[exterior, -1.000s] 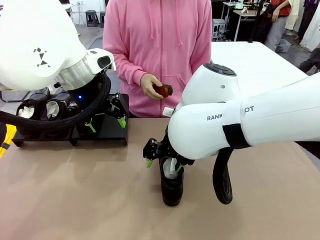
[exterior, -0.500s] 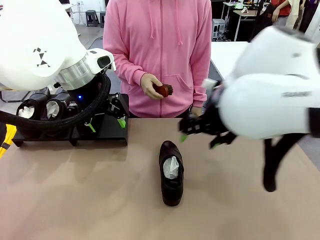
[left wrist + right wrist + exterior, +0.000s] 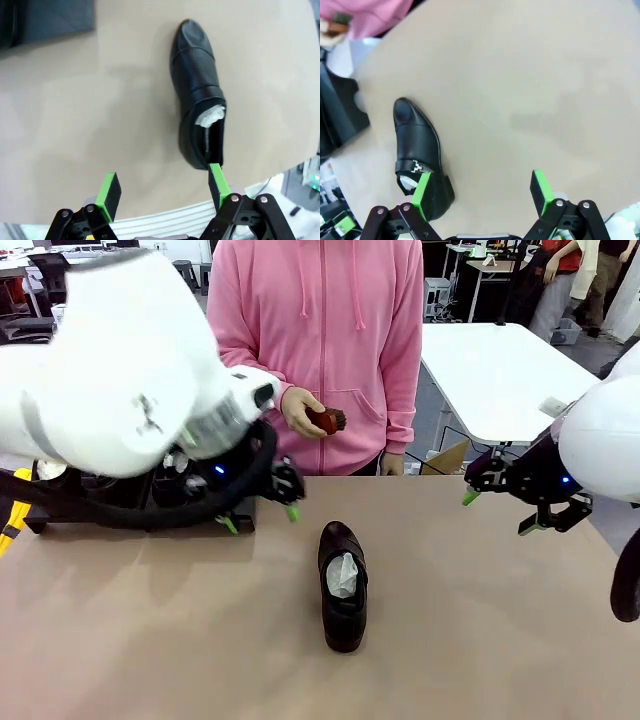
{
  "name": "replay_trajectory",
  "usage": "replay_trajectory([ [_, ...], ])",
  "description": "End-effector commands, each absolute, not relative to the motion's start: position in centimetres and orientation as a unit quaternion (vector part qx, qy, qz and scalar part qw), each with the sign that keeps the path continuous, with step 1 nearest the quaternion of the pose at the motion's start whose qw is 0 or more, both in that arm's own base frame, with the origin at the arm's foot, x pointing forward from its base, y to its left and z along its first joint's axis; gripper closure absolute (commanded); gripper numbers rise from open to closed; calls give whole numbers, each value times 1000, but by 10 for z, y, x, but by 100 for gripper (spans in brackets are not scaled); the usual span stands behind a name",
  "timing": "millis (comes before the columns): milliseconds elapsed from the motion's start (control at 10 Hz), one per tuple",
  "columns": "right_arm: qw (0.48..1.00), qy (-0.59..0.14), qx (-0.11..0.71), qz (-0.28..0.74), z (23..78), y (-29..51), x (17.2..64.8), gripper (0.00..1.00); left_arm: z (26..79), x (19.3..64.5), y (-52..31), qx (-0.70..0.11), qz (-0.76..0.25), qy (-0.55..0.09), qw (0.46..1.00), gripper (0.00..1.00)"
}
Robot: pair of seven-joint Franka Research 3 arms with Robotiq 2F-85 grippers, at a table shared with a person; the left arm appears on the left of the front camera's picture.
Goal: Organize the shoes by placing them on the stand.
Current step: Place the Shoe from the middle of the table onto the Shoes Stand.
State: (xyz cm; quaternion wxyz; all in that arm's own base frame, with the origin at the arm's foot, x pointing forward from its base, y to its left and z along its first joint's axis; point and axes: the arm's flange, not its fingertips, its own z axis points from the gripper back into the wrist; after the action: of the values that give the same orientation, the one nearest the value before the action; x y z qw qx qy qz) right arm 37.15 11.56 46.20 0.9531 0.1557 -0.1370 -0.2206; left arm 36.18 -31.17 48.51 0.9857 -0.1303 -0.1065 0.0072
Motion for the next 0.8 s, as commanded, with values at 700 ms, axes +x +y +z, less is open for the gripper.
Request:
replay_trajectory([
  [700,959,-138,162,-186,467,135,367,0,390,365,-379,-99,39,-139,985,10],
])
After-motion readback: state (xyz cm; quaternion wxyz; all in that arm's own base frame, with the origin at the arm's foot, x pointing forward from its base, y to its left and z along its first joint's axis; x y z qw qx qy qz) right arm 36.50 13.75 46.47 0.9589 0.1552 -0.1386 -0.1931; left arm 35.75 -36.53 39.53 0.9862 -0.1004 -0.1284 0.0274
